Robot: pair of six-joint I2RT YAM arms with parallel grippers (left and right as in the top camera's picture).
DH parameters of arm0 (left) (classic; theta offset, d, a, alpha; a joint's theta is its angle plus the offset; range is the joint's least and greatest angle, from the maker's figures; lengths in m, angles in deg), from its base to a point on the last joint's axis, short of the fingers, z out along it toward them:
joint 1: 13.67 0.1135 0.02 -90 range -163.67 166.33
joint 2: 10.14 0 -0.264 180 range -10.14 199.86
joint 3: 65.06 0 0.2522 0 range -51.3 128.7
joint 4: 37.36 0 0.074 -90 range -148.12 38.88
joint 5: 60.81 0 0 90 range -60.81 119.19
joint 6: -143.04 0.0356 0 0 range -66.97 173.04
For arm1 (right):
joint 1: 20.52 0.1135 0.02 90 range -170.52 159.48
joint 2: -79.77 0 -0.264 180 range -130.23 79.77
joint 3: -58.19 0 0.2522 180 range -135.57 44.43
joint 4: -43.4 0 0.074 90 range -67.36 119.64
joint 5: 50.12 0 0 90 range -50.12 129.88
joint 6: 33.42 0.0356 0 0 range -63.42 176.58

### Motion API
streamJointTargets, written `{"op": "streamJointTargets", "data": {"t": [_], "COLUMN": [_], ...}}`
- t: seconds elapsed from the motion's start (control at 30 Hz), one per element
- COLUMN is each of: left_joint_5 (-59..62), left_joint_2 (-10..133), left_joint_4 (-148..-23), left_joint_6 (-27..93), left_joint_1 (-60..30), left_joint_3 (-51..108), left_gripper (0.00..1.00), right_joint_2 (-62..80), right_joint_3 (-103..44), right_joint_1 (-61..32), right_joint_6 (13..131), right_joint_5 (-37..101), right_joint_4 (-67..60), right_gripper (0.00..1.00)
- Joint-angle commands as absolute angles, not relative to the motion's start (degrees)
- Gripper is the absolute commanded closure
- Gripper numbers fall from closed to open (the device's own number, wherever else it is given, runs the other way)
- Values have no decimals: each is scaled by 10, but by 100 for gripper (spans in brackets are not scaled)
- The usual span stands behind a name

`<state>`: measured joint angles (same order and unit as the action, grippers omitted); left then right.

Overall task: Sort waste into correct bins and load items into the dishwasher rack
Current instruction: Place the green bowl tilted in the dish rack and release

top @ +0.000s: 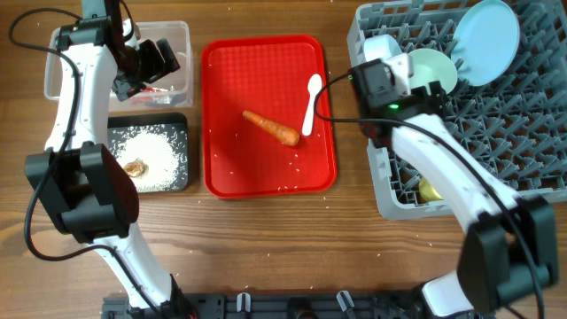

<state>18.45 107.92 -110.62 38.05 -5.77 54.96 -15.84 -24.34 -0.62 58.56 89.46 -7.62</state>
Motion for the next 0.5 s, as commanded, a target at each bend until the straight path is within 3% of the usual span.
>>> {"op": "streamJointTargets", "data": {"t": [0.0, 0.07, 0.1, 0.13, 0.23, 0.47], "left_joint_5": [184, 184, 184, 184, 191, 191], "left_joint_2": [1068, 1068, 1068, 1068, 1068, 1068], "left_joint_4": [-1104, -1104, -1105, -1105, -1113, -1113], "left_joint_6": [373, 373, 373, 374, 378, 378], "left_joint_1": [-59, -59, -59, -59, -59, -59], "left_joint_3": [557, 557, 557, 557, 557, 557], "left_gripper": [0, 0, 0, 0, 0, 0], "right_joint_2": [-72, -23, -8, -8, -66, -201], "right_joint_3": [-272, -304, -317, -317, -317, -317], "right_joint_1": [-63, -121, -173, -199, -280, -286], "right_joint_6": [675, 705, 742, 762, 795, 846], "right_joint_5": [690, 555, 492, 471, 336, 277], "right_joint_4": [-76, -72, -67, -66, -73, -90], "right_gripper": [9, 22, 36, 41, 42, 48]}}
